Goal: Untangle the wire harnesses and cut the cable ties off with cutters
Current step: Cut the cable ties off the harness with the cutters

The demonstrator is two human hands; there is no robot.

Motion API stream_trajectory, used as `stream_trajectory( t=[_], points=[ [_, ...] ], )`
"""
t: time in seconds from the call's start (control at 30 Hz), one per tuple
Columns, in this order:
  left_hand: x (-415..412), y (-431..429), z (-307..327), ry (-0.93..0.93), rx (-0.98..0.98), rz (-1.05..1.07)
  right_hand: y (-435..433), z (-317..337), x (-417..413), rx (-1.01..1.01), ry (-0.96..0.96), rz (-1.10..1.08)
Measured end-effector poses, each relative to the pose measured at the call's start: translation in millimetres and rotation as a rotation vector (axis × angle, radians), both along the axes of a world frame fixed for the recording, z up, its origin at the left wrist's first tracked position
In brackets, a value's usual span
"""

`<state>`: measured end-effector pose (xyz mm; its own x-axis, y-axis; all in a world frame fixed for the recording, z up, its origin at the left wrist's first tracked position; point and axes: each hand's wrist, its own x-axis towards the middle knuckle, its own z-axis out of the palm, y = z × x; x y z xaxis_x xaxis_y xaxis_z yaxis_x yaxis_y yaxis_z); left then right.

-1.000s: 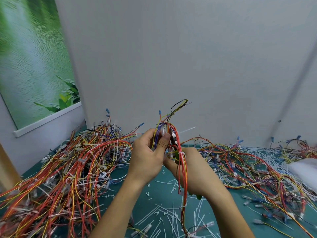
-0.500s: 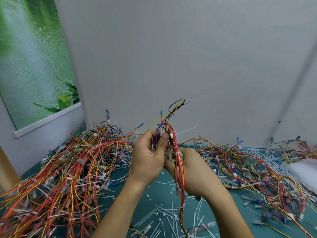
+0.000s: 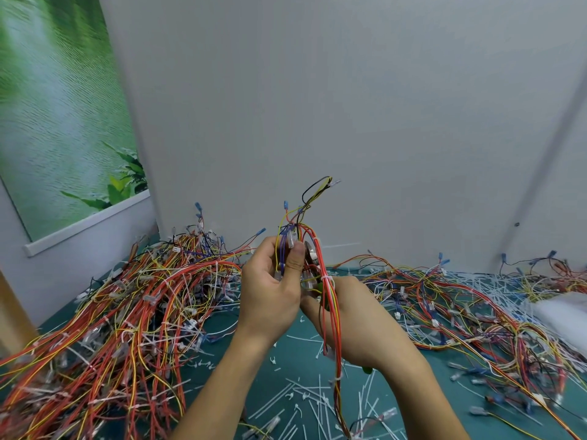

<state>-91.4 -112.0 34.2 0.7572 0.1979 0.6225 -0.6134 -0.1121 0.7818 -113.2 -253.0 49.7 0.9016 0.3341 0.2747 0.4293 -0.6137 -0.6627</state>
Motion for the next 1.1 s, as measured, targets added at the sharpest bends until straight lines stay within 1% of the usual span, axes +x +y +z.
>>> stream_trajectory(
  t=[0.1, 0.3, 0.47, 0.6, 0.77, 0.93, 1.03, 1.1],
  points=[
    [0, -1, 1, -0.038, 0.019, 0.032, -1, -1, -2, 0.008, 0.012, -0.035],
    [0, 0, 1, -0.024, 0.02, 0.018, 0, 2, -2, 0.055, 0.037, -0.061],
    [0, 2, 1, -0.011, 0.034, -0.004, 1, 6, -6, 0.167, 0.166, -0.047],
    [-1, -1, 1, 0.005, 0.05, -0.038, -6, 9, -3, 0.262, 0.149, -0.05],
    [-2, 1, 2, 0.049, -0.047, -0.116, -10, 10, -1, 0.319, 0.15, -0.016],
    [-1, 8, 7, 0.113, -0.126, -0.23, -16, 14, 0, 0.405, 0.216, 0.04],
    [-1, 11, 9, 0.119, -0.144, -0.281, -21, 16, -1, 0.414, 0.209, 0.067],
    [-1, 11, 9, 0.102, -0.14, -0.283, -26, 16, 0, 0.365, 0.2, 0.078]
  ],
)
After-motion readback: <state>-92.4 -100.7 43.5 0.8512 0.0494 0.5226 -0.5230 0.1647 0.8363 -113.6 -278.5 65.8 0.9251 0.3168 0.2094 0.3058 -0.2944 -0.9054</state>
